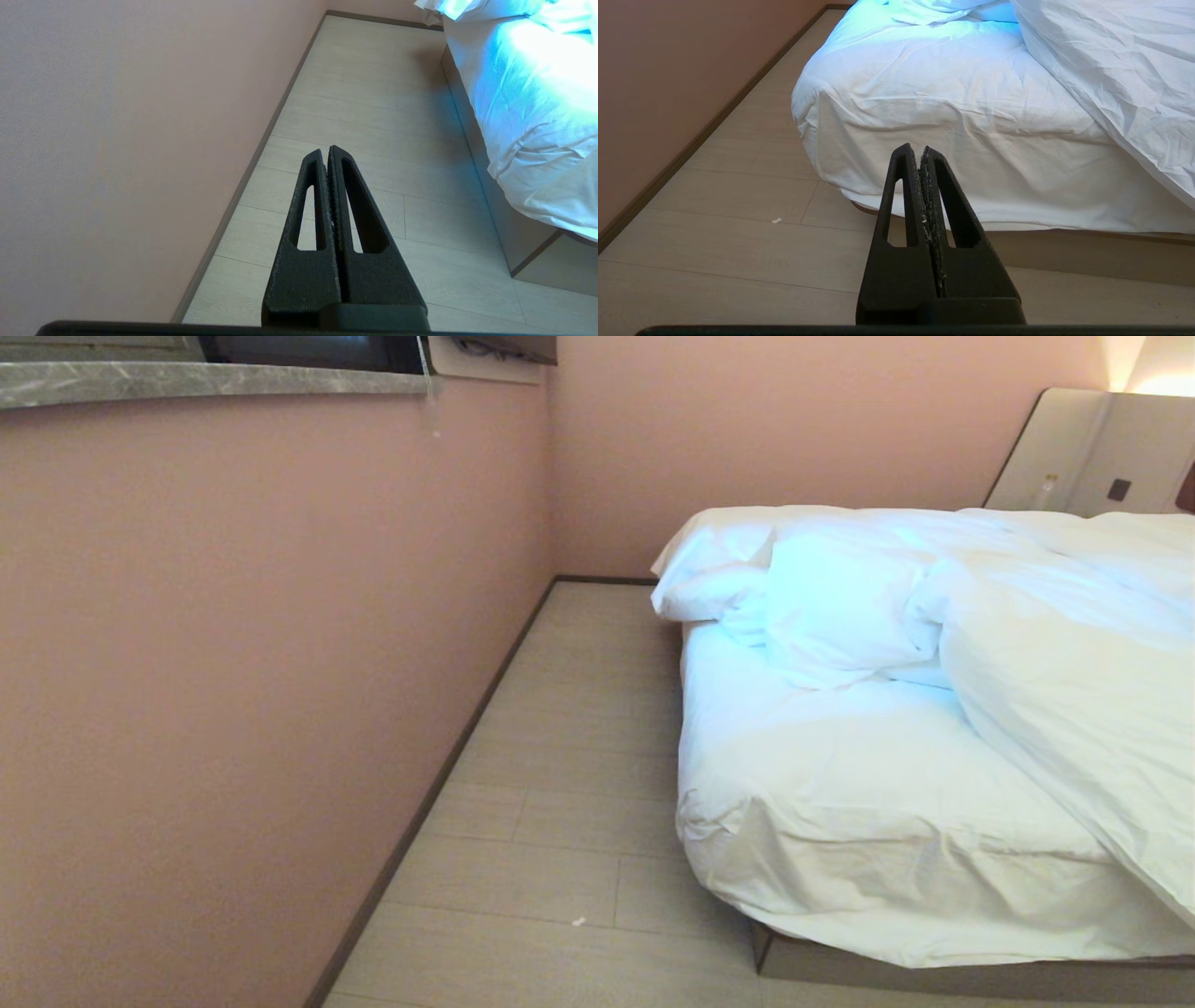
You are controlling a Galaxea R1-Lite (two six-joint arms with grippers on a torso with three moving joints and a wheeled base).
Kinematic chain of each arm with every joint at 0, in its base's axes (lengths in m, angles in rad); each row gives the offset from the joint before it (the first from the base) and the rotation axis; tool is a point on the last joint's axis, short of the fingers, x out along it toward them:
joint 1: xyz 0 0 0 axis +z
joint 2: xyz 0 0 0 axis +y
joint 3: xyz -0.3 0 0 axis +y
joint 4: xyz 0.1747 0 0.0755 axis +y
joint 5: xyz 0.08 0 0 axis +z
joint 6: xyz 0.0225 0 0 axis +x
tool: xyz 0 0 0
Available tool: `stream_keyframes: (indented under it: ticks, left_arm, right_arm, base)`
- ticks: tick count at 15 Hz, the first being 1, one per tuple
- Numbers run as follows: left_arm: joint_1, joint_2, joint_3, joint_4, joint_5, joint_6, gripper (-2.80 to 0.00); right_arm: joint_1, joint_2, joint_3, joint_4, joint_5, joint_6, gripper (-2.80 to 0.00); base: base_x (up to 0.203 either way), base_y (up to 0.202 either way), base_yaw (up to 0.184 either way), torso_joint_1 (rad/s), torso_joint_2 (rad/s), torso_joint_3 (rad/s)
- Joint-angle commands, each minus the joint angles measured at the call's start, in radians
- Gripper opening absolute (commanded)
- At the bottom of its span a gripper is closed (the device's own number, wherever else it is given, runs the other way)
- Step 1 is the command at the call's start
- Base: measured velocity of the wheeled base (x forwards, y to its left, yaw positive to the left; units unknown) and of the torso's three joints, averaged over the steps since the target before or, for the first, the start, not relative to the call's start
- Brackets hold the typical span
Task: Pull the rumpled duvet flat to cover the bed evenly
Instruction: Hold the folded corner of the quilt
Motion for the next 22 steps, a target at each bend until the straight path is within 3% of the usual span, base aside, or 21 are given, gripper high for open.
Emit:
stream_keyframes:
  ticks: [1,22]
  left_arm:
    - [0.0,0.0,0.0,-0.001,0.001,-0.001,-2.8]
    - [0.001,0.0,0.0,-0.001,0.002,0.002,-2.8]
  right_arm:
    - [0.0,0.001,0.0,0.0,0.0,0.0,-2.8]
    - [0.0,0.001,0.0,0.0,0.0,-0.003,-2.8]
  base:
    - [0.0,0.0,0.0,0.0,0.0,0.0]
    - [0.0,0.0,0.0,0.0,0.0,0.0]
